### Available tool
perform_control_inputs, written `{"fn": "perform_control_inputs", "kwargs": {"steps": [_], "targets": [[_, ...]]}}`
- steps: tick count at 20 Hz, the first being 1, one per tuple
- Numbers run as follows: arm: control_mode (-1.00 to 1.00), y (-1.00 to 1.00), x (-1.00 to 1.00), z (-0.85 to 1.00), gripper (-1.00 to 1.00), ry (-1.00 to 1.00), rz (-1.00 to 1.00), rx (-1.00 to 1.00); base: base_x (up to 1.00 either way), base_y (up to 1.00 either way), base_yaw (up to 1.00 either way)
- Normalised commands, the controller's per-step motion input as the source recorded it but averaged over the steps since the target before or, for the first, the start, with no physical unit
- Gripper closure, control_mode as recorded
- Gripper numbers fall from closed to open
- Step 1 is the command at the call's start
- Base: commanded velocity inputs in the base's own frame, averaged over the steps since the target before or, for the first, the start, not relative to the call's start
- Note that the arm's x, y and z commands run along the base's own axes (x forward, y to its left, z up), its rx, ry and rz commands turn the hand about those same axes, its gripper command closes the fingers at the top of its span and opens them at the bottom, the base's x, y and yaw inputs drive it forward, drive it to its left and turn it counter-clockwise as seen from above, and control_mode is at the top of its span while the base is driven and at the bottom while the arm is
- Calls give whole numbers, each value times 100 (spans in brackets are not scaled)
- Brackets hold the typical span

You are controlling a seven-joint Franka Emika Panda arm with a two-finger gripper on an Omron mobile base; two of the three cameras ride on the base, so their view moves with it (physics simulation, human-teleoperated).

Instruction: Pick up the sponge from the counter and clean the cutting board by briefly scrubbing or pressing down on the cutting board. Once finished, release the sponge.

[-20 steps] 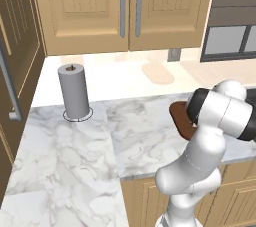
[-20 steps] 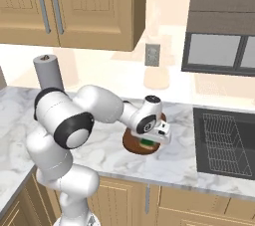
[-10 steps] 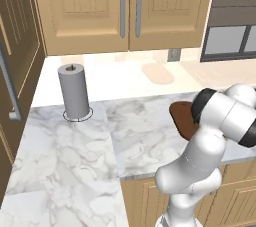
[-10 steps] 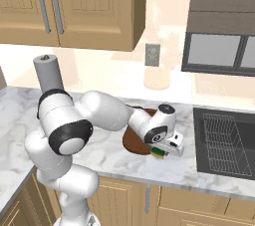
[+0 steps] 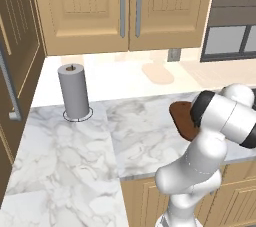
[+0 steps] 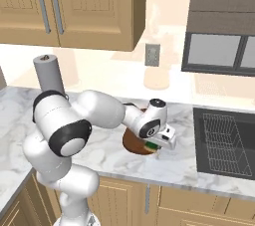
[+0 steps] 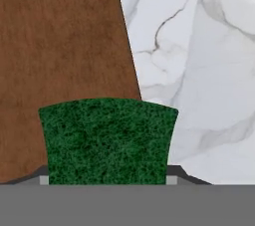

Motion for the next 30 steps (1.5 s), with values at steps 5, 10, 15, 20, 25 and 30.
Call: {"fn": "perform_control_inputs", "kwargs": {"steps": [5,10,15,20,25,30], "targets": [[-100,22,30,4,100,13,9,0,0,0,0],[-100,44,8,-10,100,13,14,1,0,0,0],[-100,55,0,-23,100,3,13,6,0,0,0],[-100,64,-14,-17,100,0,9,6,0,0,0],[-100,68,-18,0,100,0,5,4,0,0,0],[-100,61,0,0,100,2,5,2,0,0,0]]}}
